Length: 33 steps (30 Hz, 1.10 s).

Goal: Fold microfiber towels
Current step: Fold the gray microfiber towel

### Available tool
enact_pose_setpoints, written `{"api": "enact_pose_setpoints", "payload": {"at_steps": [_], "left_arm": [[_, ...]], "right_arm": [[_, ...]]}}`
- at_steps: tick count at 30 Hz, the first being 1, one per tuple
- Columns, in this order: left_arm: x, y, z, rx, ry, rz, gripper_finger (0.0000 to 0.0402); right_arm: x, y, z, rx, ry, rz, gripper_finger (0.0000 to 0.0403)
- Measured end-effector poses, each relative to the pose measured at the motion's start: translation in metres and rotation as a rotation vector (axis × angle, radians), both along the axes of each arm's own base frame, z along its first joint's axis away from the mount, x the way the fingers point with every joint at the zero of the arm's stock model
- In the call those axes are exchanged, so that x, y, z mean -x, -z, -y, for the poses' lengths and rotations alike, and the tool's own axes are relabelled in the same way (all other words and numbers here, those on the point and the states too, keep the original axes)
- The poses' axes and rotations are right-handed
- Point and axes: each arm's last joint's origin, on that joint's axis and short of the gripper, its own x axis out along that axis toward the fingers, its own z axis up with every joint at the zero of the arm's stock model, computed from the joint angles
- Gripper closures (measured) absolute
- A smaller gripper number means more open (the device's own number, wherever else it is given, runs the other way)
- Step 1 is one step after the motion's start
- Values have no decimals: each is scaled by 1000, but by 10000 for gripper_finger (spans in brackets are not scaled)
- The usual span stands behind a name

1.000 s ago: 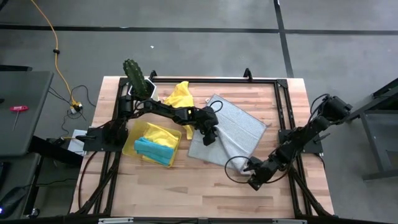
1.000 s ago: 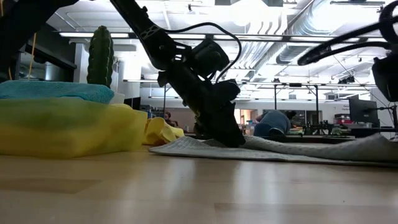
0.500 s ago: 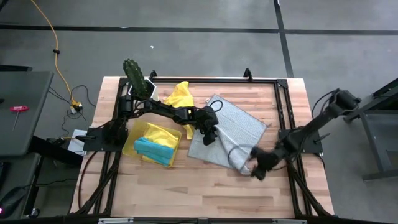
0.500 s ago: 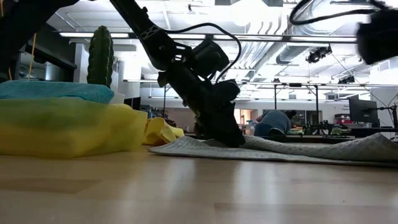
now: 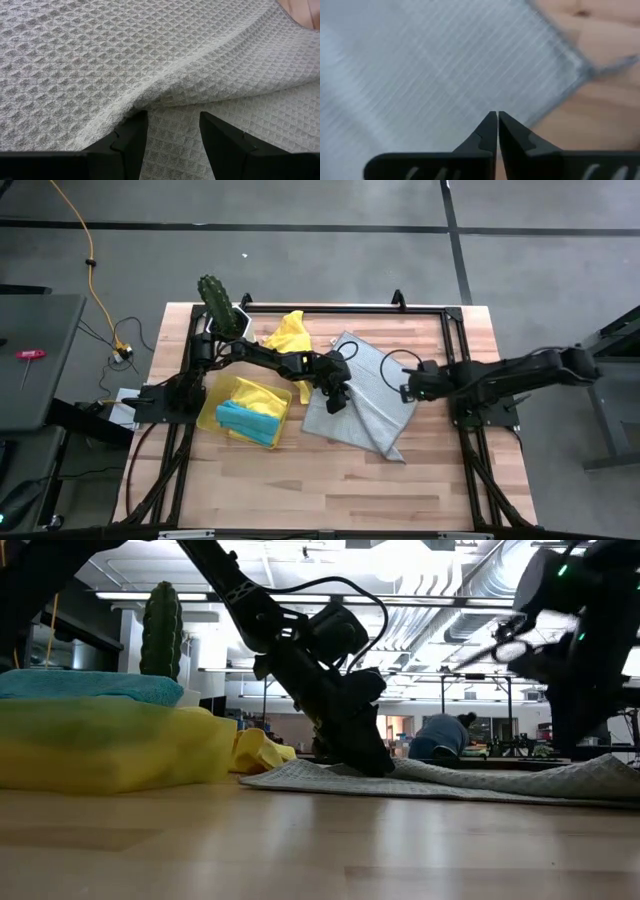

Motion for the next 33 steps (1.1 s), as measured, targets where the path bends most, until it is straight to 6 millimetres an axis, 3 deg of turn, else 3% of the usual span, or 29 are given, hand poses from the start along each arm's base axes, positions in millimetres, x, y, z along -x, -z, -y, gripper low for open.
{"api": "enact_pose_setpoints", "payload": {"at_steps": [10,16,28,33], "left_arm": [[-1,0,2,51,-23,7,229],[-1,0,8,160,63,21,229],[-2,0,11,174,82,25,229],[0,-7,9,165,74,34,229]], "right_arm": [[0,33,24,26,145,-236,402],[-6,43,44,137,268,-251,402],[15,45,89,236,623,-303,403],[17,34,105,268,685,-274,403]]}}
